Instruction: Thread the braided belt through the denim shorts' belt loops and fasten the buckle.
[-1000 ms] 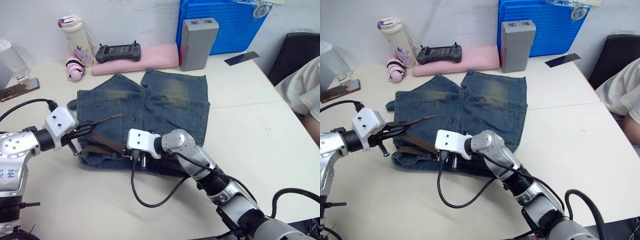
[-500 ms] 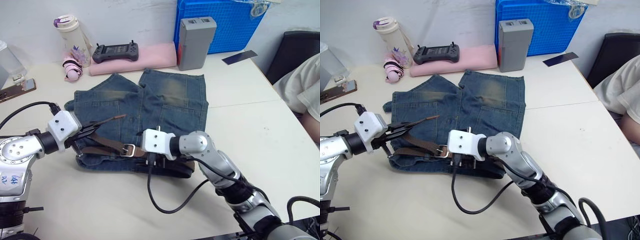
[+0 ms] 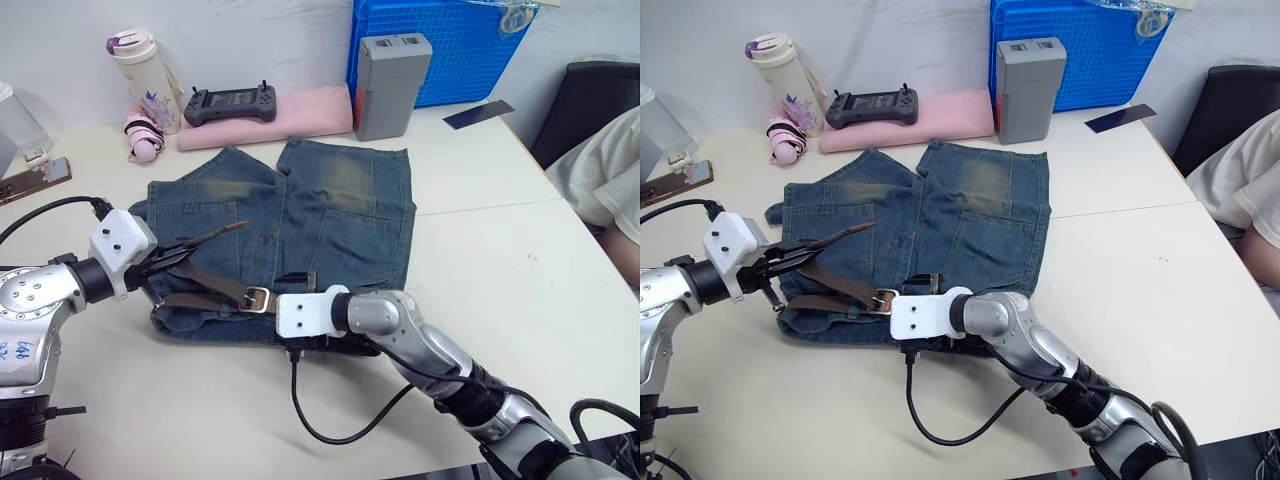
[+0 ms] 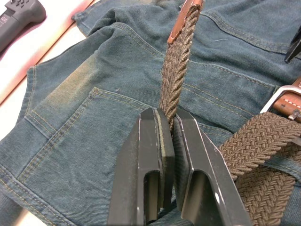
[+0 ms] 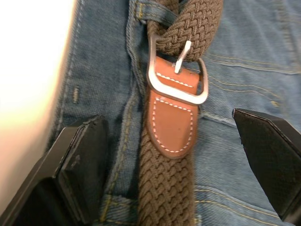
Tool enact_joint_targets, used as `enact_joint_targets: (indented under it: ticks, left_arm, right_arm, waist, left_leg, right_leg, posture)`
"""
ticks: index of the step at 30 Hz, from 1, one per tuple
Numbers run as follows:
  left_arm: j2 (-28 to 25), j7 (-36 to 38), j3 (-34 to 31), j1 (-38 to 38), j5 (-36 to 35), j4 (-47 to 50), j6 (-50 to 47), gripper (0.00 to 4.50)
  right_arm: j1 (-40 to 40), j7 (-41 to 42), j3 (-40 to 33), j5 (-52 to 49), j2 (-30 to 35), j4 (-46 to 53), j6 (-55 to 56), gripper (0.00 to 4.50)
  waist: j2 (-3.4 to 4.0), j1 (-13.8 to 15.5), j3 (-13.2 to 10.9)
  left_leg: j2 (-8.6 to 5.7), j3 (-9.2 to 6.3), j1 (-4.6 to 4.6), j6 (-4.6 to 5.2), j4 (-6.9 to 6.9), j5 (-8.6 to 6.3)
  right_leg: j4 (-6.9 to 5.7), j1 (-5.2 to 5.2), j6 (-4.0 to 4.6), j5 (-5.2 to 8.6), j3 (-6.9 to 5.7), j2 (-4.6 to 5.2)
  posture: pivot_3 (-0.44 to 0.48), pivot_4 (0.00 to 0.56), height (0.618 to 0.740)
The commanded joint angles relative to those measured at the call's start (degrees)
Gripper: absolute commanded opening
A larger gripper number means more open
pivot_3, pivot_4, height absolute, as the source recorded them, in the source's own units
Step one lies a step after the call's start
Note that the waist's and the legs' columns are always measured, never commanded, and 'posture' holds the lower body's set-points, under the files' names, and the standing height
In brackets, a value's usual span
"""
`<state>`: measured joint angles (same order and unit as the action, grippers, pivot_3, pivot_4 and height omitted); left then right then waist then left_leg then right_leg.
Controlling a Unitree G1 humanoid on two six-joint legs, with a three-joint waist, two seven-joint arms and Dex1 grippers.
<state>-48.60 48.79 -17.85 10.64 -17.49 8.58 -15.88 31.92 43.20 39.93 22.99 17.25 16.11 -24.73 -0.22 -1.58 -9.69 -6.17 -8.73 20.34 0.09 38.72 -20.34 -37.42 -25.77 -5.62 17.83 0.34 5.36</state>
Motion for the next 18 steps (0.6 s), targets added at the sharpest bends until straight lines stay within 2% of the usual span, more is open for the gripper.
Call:
enact_joint_targets:
  ticks: [1, 14, 17, 18]
  left_arm:
    - [-0.8, -0.4, -2.4, -0.2, -1.6, 2.7, -1.0, 0.0]
    - [0.2, -0.2, 0.6, 3.0, -2.4, 2.0, -3.2, 0.0]
    - [-0.3, 0.7, 1.5, 3.1, -1.5, 1.1, -1.8, 0.0]
    - [-0.7, 1.2, 2.0, 2.8, -0.7, 0.6, -0.6, 0.0]
  right_arm:
    - [-2.1, -3.7, 0.3, 4.5, -1.1, 2.7, -1.8, 4.48]
    - [-5.3, -7.4, 1.0, 12.3, -2.4, 3.6, -4.5, 4.48]
    - [-5.1, -7.4, 0.9, 12.5, -2.7, 2.9, -3.9, 3.67]
    - [-4.8, -7.5, 0.8, 12.6, -2.7, 2.6, -3.6, 3.21]
  waist:
    - [0.0, 0.1, 0.0]
    - [-0.01, 0.2, 0.0]
    - [-0.01, 0.0, 0.0]
    - [-0.01, 0.0, 0.0]
  left_leg:
    - [0.0, 0.0, 0.0, 0.0, 0.01, 0.0]
    - [-0.03, -0.01, 0.0, 0.0, 0.16, 0.0]
    - [-0.02, 0.0, 0.0, -0.01, 0.15, 0.0]
    - [-0.02, 0.0, 0.0, -0.01, 0.15, 0.0]
  right_leg:
    - [0.0, 0.0, 0.0, 0.0, 0.0, 0.0]
    - [-0.08, 0.03, 0.0, 0.0, 0.0, 0.01]
    - [-0.07, 0.02, 0.0, 0.0, 0.0, 0.0]
    - [-0.07, 0.02, 0.0, 0.0, 0.0, 0.0]
  posture:
    - [0.0, 0.15, 0.718]
    - [0.0, 0.15, 0.718]
    - [0.0, 0.15, 0.718]
    - [0.0, 0.15, 0.718]
